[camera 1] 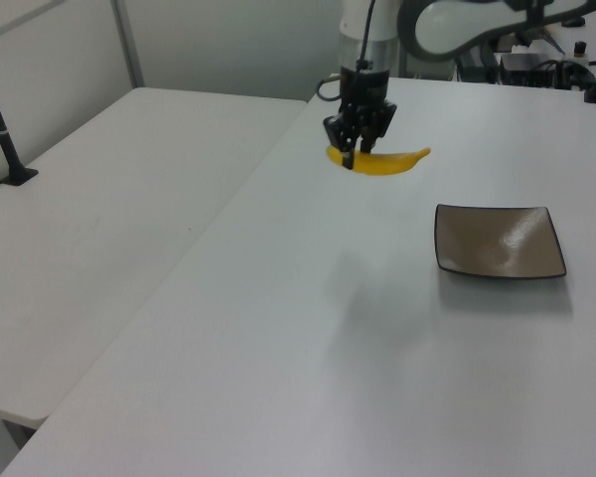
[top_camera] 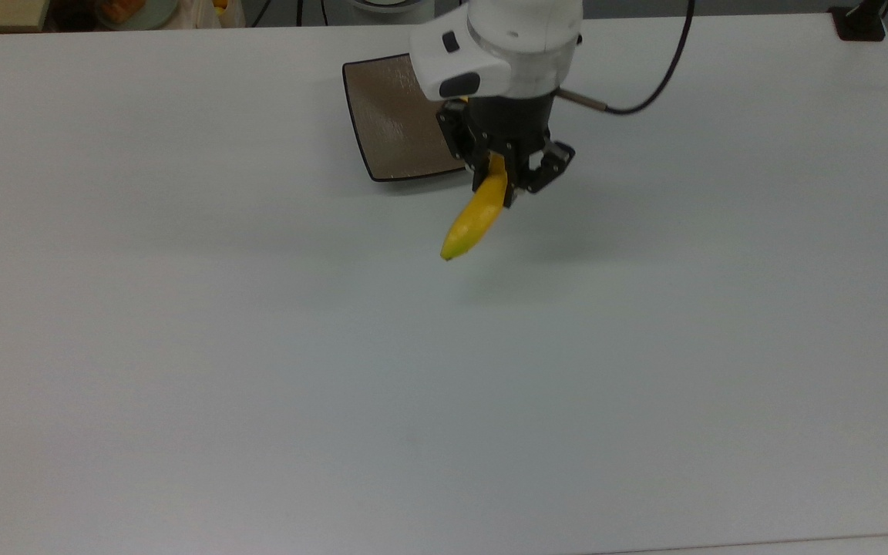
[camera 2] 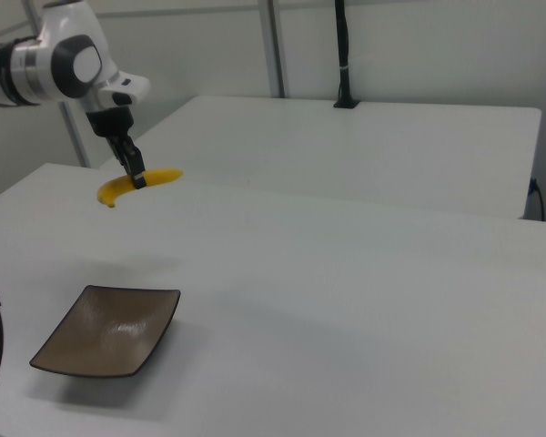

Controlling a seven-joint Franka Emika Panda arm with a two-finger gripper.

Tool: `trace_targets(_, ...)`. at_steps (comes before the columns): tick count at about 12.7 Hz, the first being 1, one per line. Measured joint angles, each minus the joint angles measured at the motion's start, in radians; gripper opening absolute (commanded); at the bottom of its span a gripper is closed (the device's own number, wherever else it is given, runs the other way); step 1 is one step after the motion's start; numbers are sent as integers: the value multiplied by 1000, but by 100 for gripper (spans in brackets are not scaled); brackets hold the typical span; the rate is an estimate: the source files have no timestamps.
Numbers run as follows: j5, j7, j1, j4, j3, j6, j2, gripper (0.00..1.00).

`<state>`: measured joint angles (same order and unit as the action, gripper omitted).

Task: Bananas placed on a ceramic plate
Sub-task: 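Carry the banana over the brown plate and lower it onto it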

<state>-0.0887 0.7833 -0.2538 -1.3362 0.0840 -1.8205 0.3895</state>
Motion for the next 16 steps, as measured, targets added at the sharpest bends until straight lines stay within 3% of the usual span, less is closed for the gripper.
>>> trace_targets(7,4,-428,37,-207,0,254,-175,6)
trace_targets(13,-7,-529,49,-419,0,277,-244,6)
trace_targets(16,-54,-527,36,-500,2,277,-251,6)
